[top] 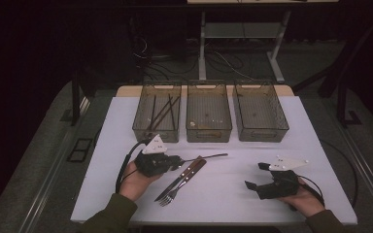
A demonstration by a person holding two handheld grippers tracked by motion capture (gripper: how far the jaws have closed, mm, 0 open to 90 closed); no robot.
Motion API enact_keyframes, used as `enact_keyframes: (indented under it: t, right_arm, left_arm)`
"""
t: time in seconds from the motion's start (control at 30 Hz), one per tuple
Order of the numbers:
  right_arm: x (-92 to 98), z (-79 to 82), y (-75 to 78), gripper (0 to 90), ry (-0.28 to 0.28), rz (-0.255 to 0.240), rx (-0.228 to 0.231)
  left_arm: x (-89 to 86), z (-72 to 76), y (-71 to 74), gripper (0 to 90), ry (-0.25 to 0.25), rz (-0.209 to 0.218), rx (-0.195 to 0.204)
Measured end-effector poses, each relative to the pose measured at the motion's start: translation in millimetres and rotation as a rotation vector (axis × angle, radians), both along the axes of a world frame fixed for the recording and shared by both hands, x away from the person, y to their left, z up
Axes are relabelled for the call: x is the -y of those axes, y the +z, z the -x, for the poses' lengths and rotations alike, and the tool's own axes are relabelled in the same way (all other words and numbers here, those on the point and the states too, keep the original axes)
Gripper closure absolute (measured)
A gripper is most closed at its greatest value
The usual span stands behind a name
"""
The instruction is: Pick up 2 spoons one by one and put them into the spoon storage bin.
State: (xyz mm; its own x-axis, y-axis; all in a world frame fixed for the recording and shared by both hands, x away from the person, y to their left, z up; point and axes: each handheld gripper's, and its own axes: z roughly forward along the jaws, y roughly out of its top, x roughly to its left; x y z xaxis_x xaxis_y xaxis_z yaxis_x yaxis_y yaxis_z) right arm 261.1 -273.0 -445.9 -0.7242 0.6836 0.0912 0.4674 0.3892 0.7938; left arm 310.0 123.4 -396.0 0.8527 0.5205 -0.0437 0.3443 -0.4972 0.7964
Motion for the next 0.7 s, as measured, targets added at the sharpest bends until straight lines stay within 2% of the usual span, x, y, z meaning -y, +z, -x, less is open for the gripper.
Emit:
enact_keyframes:
  t: [0.3, 0.4, 0.5, 0.7]
  right_arm:
    - [1.4, -0.4, -0.3, 14.6, -0.007, -0.003, -0.006]
    - [1.8, 0.5, 0.3, 14.6, -0.007, -0.003, -0.003]
    - [1.7, 0.2, 0.0, 14.6, -0.012, -0.004, -0.006]
    - [1.7, 0.2, 0.1, 14.6, -0.010, -0.002, -0.001]
  left_arm:
    - [9.7, -24.9, 20.1, 86.5, 0.036, 0.038, 0.038]
    - [11.7, -34.0, 27.0, 86.5, 0.055, 0.034, 0.043]
    - [13.0, -43.9, 33.5, 86.5, 0.072, 0.047, 0.046]
    - [16.0, -64.1, 39.8, 86.6, 0.127, 0.049, 0.043]
